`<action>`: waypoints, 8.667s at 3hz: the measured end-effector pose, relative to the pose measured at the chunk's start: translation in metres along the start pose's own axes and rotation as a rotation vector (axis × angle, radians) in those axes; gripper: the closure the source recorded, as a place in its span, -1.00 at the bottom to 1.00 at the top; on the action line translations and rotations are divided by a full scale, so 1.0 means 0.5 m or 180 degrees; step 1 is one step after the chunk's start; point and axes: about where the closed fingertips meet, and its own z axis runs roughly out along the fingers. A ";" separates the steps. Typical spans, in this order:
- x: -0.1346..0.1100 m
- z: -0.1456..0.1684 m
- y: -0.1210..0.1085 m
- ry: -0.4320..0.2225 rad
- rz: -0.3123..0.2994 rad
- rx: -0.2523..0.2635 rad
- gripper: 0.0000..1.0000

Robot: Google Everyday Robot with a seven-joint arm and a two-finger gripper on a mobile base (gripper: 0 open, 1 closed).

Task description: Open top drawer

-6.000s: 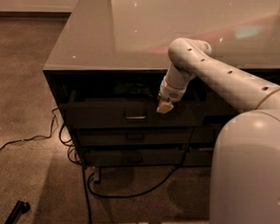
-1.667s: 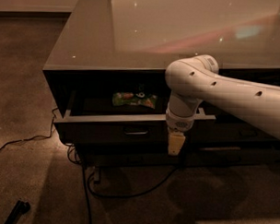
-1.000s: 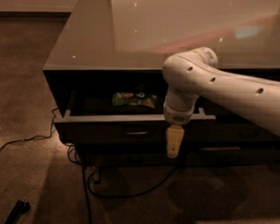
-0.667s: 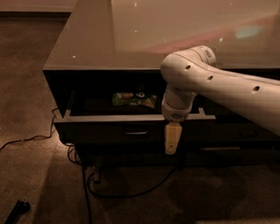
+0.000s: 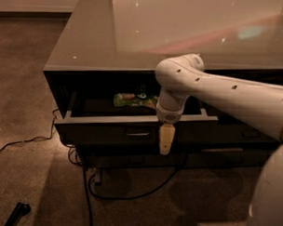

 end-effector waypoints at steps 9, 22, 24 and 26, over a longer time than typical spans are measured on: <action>0.029 0.036 0.041 0.0214 0.0046 -0.0148 -1.00; 0.092 0.086 0.161 0.0275 -0.0171 -0.0736 -1.00; 0.099 0.077 0.161 0.0188 -0.0130 -0.0634 -1.00; 0.126 0.004 0.143 0.0134 0.0019 -0.0204 -1.00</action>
Offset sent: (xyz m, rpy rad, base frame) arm -0.0145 -0.0126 -0.0542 -0.0897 0.1150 0.0101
